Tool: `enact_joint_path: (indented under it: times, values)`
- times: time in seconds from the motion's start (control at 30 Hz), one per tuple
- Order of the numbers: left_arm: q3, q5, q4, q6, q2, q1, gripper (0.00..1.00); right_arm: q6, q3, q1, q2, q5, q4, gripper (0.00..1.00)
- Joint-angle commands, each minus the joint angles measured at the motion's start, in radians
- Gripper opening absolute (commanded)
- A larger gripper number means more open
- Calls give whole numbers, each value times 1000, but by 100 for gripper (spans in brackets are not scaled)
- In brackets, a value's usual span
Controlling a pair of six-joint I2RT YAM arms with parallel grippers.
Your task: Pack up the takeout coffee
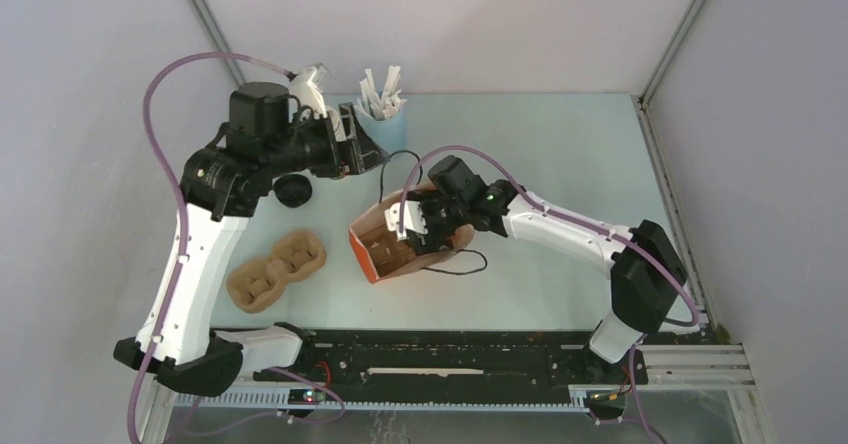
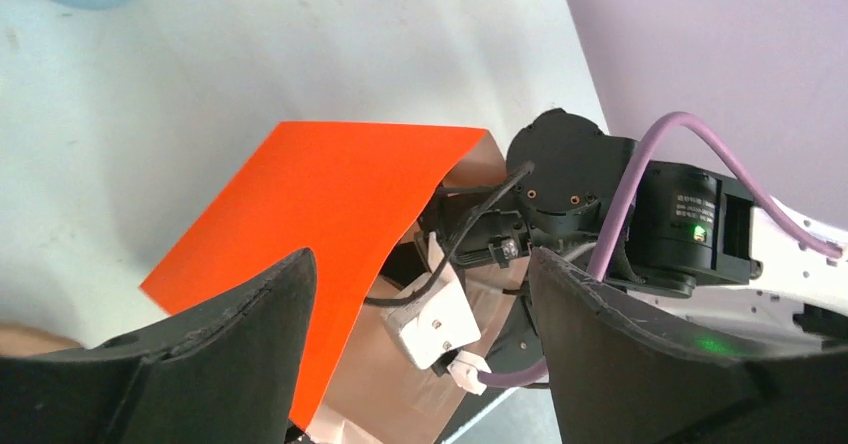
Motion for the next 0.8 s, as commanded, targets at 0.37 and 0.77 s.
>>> enact_joint_path:
  times: [0.37, 0.77]
  values:
    - [55, -125, -158, 59, -108, 119, 84, 36, 220, -49, 215, 30, -304, 67]
    - [53, -131, -176, 78, -119, 125, 87, 109, 261, -73, 299, 97, -354, 68]
